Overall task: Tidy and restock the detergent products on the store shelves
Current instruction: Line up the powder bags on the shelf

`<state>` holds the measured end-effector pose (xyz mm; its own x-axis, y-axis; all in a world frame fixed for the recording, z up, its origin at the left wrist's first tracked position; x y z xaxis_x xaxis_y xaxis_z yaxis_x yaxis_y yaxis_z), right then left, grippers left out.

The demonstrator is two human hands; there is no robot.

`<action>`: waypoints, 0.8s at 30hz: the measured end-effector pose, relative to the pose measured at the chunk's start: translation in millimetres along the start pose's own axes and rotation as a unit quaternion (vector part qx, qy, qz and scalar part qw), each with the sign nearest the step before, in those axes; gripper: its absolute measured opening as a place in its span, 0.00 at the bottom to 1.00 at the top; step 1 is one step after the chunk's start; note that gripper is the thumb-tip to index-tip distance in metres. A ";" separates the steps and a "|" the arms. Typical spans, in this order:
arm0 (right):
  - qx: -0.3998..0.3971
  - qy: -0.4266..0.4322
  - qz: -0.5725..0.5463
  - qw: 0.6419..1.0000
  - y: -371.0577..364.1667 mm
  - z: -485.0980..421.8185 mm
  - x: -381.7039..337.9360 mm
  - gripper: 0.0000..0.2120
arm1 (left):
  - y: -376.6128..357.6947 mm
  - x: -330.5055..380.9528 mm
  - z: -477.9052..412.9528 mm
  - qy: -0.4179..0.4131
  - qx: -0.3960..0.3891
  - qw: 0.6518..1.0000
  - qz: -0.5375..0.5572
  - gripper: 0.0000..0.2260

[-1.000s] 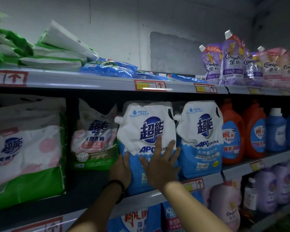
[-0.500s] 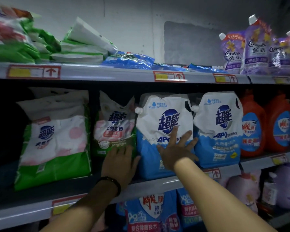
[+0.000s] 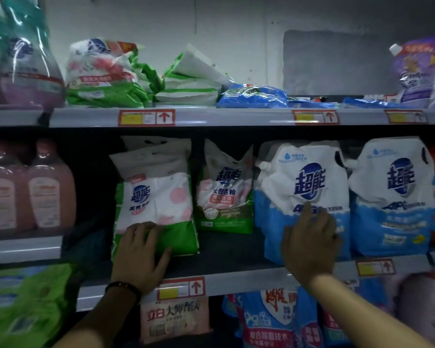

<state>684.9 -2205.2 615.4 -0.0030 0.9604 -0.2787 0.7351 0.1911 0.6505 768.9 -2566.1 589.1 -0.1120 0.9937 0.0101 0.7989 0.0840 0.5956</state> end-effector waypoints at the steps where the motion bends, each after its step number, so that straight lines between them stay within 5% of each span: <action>1: 0.042 0.035 -0.050 0.997 1.2 11.2 -11.7 0.32 | 0.6 -1.6 0.6 0.013 0.009 1.000 0.022 0.26; 4: 0.052 0.147 -0.168 0.973 -1.4 42.1 -58.0 0.22 | 0.4 -7.0 1.6 0.056 0.023 0.996 0.066 0.27; 7: -0.043 0.185 -0.293 0.937 -15.3 57.4 -113.4 0.17 | -4.3 -5.7 0.1 0.046 -0.005 0.997 0.057 0.31; 14: -0.295 -0.001 -0.520 0.802 -68.0 24.9 -200.2 0.29 | -13.3 -8.4 0.3 0.044 -0.005 0.996 0.073 0.32; 19: -0.371 -0.058 -0.583 0.720 -99.6 -3.4 -222.1 0.39 | -18.2 -11.1 0.5 0.050 0.010 0.996 0.076 0.32; 24: -0.417 -0.071 -0.598 0.681 -109.5 -1.4 -230.2 0.34 | -19.4 -11.7 0.7 0.050 0.021 0.995 0.084 0.30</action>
<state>604.1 -2446.9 609.3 -0.1516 -0.0003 -0.9884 -0.3764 0.9247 0.0575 755.1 -2579.4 576.9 -0.0310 0.9816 0.1887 0.8354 -0.0782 0.5440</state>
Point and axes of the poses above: each hand's wrist, its own z-axis away from the middle knuckle, its own y-axis out of the back of the hand, x = y × z, the point moved 2 cm from there along -z, towards the middle knuckle, and after that the axes turned 4 degrees about x, right-handed, at the moved point
